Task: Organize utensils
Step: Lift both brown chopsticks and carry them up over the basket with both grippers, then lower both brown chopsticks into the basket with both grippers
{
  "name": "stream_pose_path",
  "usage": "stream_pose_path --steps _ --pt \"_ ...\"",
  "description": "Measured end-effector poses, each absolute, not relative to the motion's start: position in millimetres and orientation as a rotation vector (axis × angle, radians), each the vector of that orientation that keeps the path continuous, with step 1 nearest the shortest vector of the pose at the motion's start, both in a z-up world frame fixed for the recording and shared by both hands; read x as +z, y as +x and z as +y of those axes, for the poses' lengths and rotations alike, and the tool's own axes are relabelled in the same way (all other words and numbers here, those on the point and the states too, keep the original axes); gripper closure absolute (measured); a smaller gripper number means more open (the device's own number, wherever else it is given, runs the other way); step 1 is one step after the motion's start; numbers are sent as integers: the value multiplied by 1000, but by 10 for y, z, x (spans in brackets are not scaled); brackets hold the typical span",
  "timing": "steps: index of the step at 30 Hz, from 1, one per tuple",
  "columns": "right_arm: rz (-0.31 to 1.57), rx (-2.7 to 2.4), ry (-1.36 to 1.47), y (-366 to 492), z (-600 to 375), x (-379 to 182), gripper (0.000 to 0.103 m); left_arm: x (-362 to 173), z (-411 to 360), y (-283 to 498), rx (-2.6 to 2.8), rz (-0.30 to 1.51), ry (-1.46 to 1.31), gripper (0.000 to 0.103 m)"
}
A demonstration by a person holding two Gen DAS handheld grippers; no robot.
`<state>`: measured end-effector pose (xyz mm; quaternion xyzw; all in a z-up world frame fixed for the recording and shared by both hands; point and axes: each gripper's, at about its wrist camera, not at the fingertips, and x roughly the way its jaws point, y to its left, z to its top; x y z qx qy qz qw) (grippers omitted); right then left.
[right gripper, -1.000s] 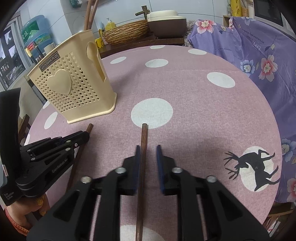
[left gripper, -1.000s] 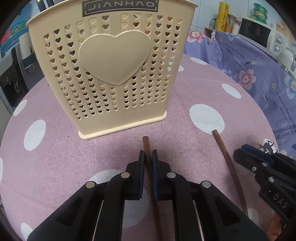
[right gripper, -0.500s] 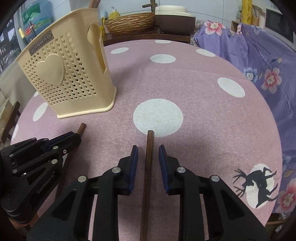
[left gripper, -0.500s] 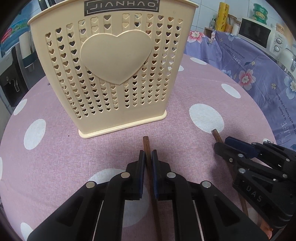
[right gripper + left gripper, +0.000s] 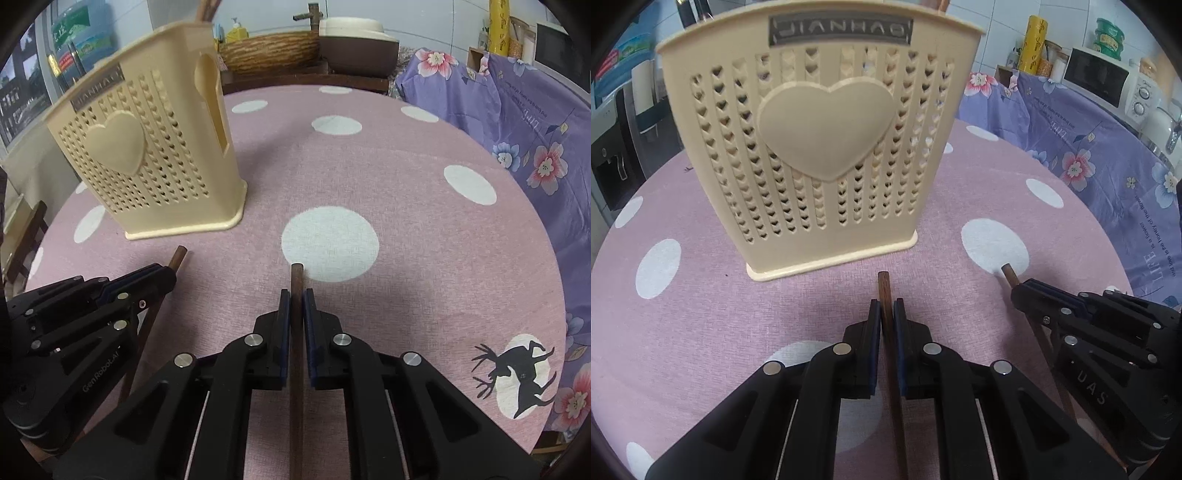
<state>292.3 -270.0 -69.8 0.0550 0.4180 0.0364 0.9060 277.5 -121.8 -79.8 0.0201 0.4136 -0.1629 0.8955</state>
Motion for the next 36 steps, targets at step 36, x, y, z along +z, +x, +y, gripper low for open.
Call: stream_pose_path --steps 36 --pt "473 238 228 2131 -2879 893 95 694 -403 1950 -389 450 -159 95"
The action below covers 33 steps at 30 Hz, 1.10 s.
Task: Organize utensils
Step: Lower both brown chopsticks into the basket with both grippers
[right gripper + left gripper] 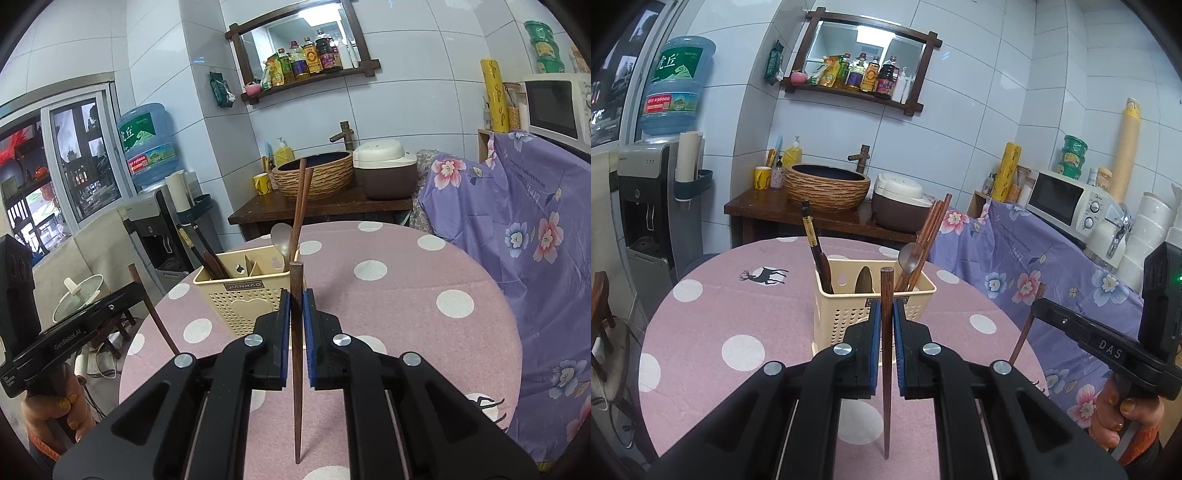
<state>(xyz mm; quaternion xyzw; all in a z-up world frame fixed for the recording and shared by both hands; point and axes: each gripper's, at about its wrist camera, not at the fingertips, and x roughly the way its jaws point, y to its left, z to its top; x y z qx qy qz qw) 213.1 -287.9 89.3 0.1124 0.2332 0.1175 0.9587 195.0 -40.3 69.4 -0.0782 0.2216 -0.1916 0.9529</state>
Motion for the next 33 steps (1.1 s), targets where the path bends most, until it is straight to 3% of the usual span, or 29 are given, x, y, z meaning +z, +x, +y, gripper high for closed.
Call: stream_pose_path --steps 8,21,26,33 --pt "412 292 215 2310 -2829 1286 95 1065 -399 2023 -425 395 -123 95" --pt "256 285 199 2980 -2607 2560 95 2273 -359 2493 -395 240 -110 95" --pt "259 234 188 3170 -2541 2367 95 2100 -395 2685 -348 250 -92 95" --pt "352 209 177 3285 -2478 1738 95 1364 -428 2918 -331 374 -118 95"
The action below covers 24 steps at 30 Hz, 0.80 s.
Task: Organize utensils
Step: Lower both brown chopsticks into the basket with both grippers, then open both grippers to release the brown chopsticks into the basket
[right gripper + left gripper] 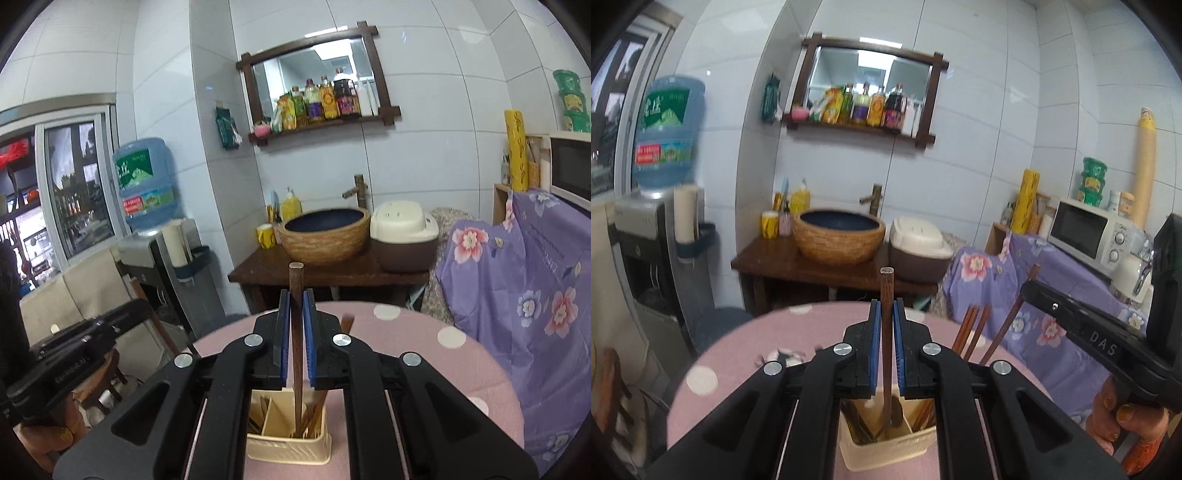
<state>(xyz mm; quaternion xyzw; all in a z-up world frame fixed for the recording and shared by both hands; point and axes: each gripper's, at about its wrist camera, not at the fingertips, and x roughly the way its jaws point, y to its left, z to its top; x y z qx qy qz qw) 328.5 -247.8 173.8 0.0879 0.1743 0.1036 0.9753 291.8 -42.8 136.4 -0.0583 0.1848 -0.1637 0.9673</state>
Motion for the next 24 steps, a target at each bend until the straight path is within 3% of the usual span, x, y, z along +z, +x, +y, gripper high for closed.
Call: stream_pose_path --steps 9,20,21,22,23,24 --pt "406 199 168 3289 -2433 1273 95 870 -378 2996 -300 464 -141 95" --pt "362 192 184 3212 -2475 1231 94 842 -380 2929 -283 442 -108 95" --pt "356 195 182 3192 -2473 1231 92 847 -388 2898 -282 436 -97 95" --pt "349 198 180 3163 -2474 1229 83 847 -392 2868 -280 430 -87 95" --pt "341 196 180 3134 -2477 1233 65 842 -393 2832 -278 423 -80 92" --pt "322 189 183 3071 -2488 1237 54 841 -375 2783 -276 410 -77 83"
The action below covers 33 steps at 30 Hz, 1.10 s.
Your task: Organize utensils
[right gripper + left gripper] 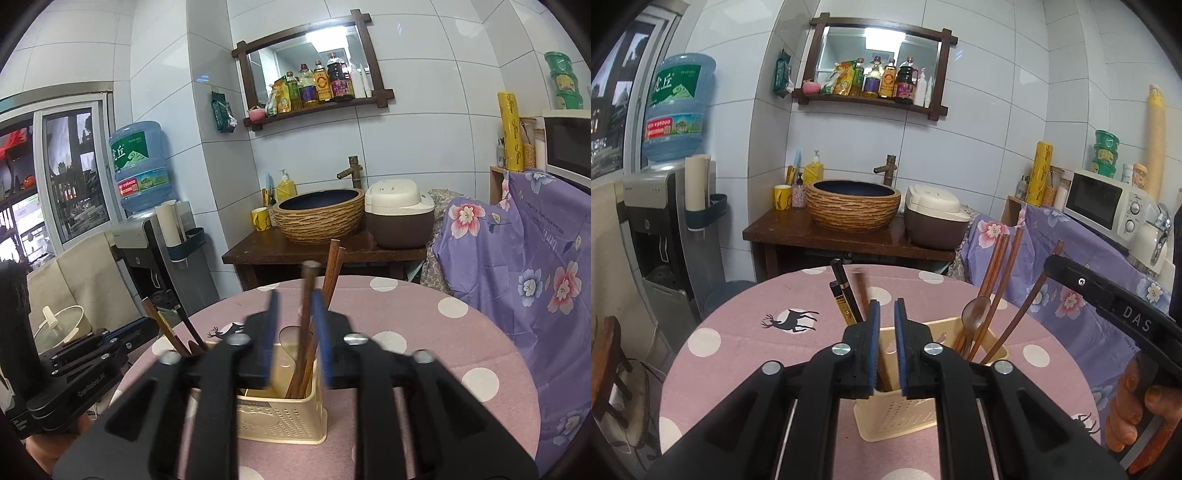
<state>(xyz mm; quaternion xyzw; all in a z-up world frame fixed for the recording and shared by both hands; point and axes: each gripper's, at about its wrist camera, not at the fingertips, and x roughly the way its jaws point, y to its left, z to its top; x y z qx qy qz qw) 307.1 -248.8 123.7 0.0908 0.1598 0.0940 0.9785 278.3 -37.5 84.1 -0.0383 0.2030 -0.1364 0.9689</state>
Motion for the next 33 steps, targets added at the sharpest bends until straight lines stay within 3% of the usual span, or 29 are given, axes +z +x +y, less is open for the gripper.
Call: stream_pose_path --steps 1,2,3,5,7,9,14,26,33 --pt "300 183 181 3007 -2497 1245 40 839 -352 2734 -273 396 -80 76" --pt "283 177 172 2948 -2496 1255 40 829 -326 2696 -268 383 -85 58" --pt "267 171 154 2871 -2489 1261 40 818 -294 2637 -257 369 -92 49" --pt "237 164 128 2703 -2494 1249 34 784 -242 2516 -251 359 -93 47" --pt "204 152 110 2501 -2512 1216 22 747 -218 2384 -253 352 -83 39" --pt "186 146 92 2324 -2521 1174 19 703 -187 2224 -235 329 -71 23" --pt "182 137 82 1946 -2584 976 6 551 -27 1775 -175 259 -54 5" --pt "356 66 -10 1218 -2516 -264 6 -117 226 883 -98 297 -117 5" --pt "310 126 1 562 -2418 -289 6 -220 131 517 -93 295 -68 5"
